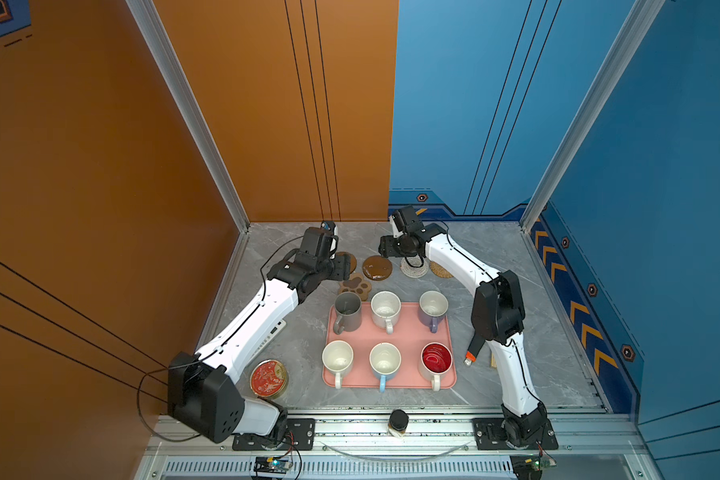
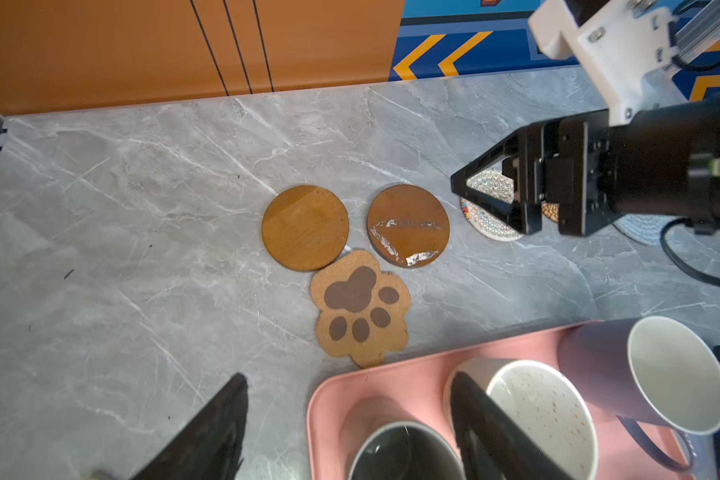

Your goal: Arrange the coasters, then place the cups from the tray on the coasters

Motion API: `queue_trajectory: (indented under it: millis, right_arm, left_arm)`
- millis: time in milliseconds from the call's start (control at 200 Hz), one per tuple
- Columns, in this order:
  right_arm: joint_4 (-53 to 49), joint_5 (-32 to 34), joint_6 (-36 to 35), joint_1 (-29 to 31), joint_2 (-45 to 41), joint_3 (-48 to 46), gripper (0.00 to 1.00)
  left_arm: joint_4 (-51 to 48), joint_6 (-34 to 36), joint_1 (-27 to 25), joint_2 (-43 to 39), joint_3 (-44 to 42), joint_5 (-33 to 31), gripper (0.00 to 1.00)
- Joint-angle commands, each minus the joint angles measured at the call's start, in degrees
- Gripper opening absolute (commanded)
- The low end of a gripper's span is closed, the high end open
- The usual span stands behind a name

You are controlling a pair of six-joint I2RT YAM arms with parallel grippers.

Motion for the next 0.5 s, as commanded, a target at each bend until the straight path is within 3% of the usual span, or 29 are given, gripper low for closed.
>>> queue_trajectory:
  millis: [0,140,496]
  right_arm:
    - [-5.58,1.48,-2.15,1.35,4.41,4.65,0.77]
    - [-7.55,1.03,-3.29,2.59,7.75,8.49,0.85]
    - [-10.12,0.68,-4.32,3.53,13.18,13.65,0.90]
  left_arm:
    - [-3.66,4.58,0.71,6.35,5.54,-1.64,0.78]
    - [-7.68,5.36,0.86,15.48,13.83,-6.61,0.79]
    - [-10.40,8.84,1.64,33.66,28.20,-8.53,0.80]
